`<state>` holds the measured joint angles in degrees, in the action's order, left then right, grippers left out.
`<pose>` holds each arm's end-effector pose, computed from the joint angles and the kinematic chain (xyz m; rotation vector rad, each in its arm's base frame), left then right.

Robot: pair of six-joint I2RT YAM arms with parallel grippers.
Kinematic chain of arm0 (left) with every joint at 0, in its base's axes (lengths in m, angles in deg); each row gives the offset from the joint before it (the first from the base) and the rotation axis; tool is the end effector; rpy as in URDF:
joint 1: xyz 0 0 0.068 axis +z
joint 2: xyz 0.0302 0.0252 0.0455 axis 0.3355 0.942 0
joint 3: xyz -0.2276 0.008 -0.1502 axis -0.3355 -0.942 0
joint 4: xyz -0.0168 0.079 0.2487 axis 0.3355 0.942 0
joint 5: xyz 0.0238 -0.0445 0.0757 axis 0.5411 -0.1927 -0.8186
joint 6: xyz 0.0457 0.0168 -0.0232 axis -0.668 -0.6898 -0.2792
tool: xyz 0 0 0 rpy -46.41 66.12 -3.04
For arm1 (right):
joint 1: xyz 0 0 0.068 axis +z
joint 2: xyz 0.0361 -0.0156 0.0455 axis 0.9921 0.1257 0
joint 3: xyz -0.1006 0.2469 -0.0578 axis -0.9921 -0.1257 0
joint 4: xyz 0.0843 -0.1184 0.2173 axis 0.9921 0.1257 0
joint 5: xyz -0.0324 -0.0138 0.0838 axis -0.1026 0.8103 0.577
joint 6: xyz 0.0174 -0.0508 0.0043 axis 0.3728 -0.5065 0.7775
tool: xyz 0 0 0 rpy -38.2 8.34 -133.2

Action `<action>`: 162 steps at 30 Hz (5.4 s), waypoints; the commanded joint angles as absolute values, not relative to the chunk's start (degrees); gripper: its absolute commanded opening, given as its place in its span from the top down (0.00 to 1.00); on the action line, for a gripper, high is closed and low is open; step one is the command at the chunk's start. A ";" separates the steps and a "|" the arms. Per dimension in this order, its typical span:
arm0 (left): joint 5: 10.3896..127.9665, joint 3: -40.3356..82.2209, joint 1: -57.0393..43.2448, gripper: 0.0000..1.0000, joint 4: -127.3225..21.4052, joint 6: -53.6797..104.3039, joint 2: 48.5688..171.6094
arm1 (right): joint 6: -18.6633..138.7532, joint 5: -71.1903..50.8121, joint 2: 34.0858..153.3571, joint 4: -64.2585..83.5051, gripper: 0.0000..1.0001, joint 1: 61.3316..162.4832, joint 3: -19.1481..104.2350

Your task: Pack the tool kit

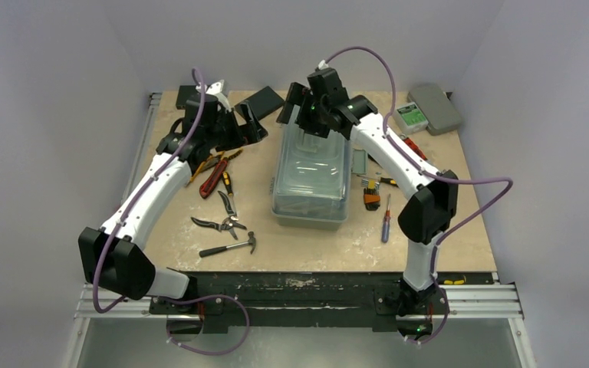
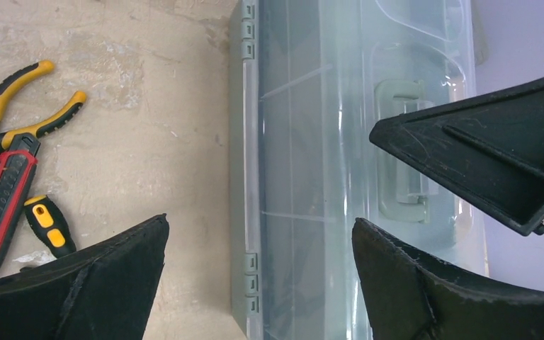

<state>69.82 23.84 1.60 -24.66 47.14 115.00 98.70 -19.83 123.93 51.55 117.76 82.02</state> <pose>0.3010 -0.1037 0.3540 -0.1987 2.1829 -0.6860 0.3627 0.2522 0.3672 0.2340 2.3337 0.6959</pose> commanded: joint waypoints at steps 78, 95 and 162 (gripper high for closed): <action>86.89 39.47 -6.41 0.65 -33.39 57.84 135.57 | 119.67 23.21 107.62 -8.84 0.13 104.52 41.64; 86.81 41.80 -6.41 1.00 -34.32 57.72 134.30 | 101.95 11.11 95.28 13.86 0.07 97.39 40.63; 99.57 34.39 2.44 1.00 -49.79 73.24 123.85 | 81.92 -4.21 123.17 30.77 0.45 91.57 55.04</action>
